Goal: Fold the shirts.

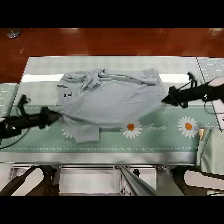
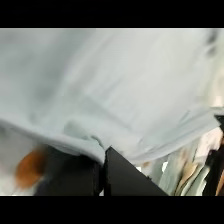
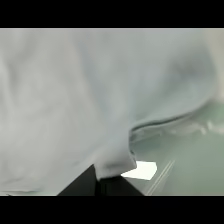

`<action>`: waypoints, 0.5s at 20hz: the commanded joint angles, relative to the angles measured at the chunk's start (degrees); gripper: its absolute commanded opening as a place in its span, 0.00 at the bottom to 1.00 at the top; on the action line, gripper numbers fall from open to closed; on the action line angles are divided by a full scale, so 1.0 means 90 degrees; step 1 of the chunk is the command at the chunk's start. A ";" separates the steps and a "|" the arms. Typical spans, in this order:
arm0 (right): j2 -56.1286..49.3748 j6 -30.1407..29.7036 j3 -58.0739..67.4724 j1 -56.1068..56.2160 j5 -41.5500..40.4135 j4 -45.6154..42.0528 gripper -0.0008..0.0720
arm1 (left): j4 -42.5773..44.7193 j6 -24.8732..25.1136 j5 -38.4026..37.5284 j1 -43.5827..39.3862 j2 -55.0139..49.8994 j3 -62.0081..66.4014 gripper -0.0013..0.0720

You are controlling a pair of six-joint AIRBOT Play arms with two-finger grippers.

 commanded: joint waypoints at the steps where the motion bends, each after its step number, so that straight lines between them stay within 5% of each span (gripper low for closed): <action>1: 0.0304 0.0221 0.2363 -0.0041 0.1086 -0.0357 0.05 | -0.0942 -0.0221 0.0083 0.0002 0.0634 0.1841 0.04; 4: 0.0831 -0.0486 0.4838 0.0056 0.1336 -0.0831 0.05 | -0.0942 -0.0318 0.0415 0.0005 0.0947 0.4240 0.04; 7: 0.1608 0.0087 0.6448 0.0097 0.1348 -0.1627 0.05 | -0.0471 -0.0505 0.0323 0.0092 0.0967 0.6700 0.04; 10: 0.2754 0.0223 0.6545 0.0100 0.1435 -0.1634 0.05 | 0.0716 -0.0823 -0.0185 0.0148 0.1071 0.8548 0.04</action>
